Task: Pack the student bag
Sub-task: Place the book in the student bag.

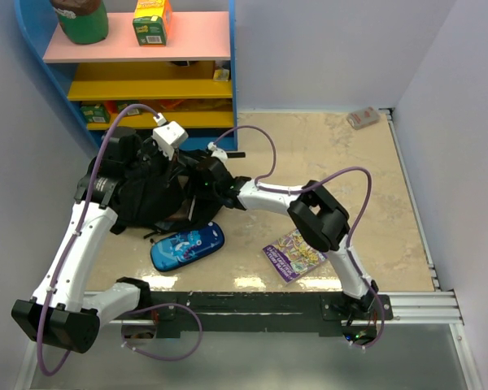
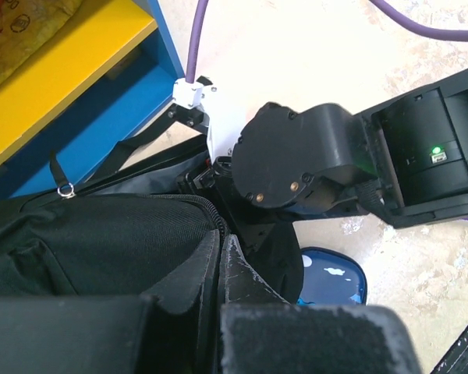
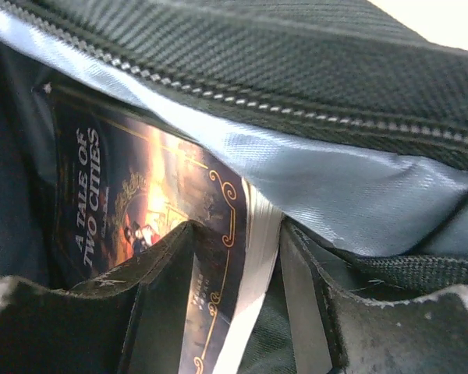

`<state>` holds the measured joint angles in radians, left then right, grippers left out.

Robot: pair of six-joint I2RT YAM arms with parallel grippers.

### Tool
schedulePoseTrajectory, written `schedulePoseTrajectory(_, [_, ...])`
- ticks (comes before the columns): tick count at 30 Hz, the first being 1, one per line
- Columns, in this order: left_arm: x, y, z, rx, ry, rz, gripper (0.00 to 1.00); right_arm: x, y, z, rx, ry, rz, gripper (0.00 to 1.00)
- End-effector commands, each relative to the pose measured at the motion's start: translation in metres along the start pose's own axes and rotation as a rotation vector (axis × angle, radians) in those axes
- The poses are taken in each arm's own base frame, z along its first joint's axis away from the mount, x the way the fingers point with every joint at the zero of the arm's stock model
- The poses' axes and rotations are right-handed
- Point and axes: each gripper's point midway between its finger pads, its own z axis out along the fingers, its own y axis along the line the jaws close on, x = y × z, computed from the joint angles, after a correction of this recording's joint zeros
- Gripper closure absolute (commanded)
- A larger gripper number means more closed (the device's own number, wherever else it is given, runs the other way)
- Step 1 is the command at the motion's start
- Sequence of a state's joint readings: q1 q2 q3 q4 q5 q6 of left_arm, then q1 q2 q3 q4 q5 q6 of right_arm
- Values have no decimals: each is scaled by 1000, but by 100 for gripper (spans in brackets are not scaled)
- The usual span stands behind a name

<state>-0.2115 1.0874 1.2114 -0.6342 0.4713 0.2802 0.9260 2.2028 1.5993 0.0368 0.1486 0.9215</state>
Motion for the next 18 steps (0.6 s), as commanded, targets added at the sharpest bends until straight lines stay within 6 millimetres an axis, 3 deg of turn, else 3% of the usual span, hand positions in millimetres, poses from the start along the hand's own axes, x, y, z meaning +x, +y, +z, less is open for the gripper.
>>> schedulePoseTrajectory(1, [-40,-17,-8,86,-137,43,100,40,-24,17,114,56,3,52])
schedulePoseTrajectory(4, [-39,-17,-8,89,-135,38,100,42,-23,16,114,46,2,76])
schedulePoseTrajectory(5, [-37,-17,-6,91,-128,34,100,32,-7,6,62,27,13,95])
schedulePoseTrajectory(6, [-36,-17,-6,87,-124,33,100,23,7,-2,0,0,26,100])
schedulePoseTrajectory(8, [-31,-15,-3,82,-114,38,100,6,27,-21,-159,-98,44,100])
schedulePoseTrajectory(9, [-29,-13,-2,74,-110,38,100,-4,34,-46,-217,-141,24,100])
schedulePoseTrajectory(10, [-28,-12,-1,68,-106,45,100,-22,58,-63,-331,-217,21,100])
schedulePoseTrajectory(13, [-23,-11,2,67,-100,50,100,-41,86,-110,-500,-331,-50,100])
schedulePoseTrajectory(18, [-24,-14,6,93,-107,49,100,-26,107,-130,-549,-354,-238,100])
